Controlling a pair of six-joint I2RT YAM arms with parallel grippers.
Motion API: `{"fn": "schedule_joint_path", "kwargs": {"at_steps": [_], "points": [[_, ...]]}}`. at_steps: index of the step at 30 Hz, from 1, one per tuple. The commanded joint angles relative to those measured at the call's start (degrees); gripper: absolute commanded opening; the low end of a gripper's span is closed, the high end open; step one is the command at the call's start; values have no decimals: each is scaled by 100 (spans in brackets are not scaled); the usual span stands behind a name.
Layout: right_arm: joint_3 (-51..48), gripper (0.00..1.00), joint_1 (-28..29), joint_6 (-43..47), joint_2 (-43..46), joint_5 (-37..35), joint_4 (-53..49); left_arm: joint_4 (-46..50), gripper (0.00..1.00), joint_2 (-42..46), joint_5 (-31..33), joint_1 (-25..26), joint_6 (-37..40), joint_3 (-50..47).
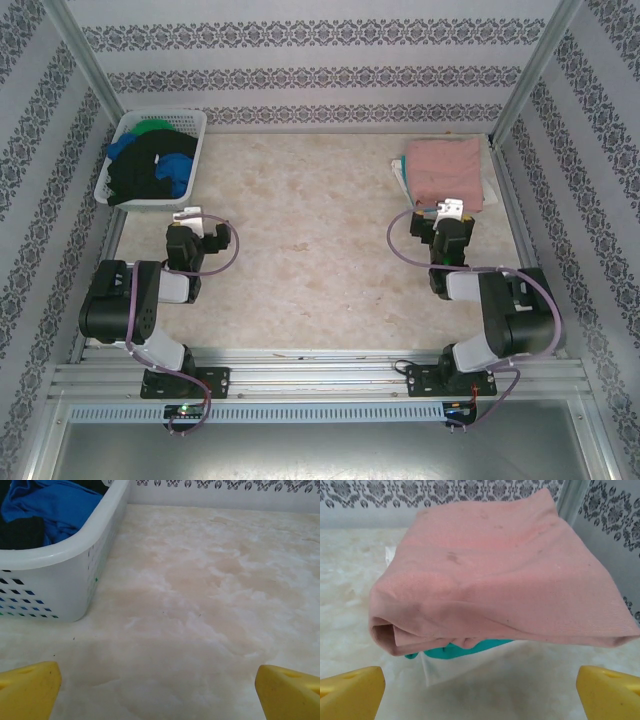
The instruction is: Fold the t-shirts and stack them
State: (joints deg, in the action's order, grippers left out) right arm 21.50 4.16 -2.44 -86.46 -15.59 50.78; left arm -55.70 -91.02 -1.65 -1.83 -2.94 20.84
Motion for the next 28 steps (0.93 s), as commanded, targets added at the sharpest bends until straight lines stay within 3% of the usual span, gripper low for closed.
{"fn": "schedule_joint_path", "kwargs": {"at_steps": [1, 3, 5, 21, 28], "points": [[-91, 98, 32, 89, 54, 173, 150, 112, 100, 25, 191, 59, 118, 69], [-90, 98, -130, -44, -140, 354, 539, 81, 100, 21, 189, 59, 129, 60], [-6, 98, -126, -44, 7, 363, 100, 70, 100, 20, 200, 59, 127, 61], [-27, 98, -143, -46, -20, 386, 216, 90, 100, 23, 262, 95, 153, 69], [-21, 98, -253, -43, 2, 758, 176, 114, 100, 23, 238, 93, 162, 82]]}}
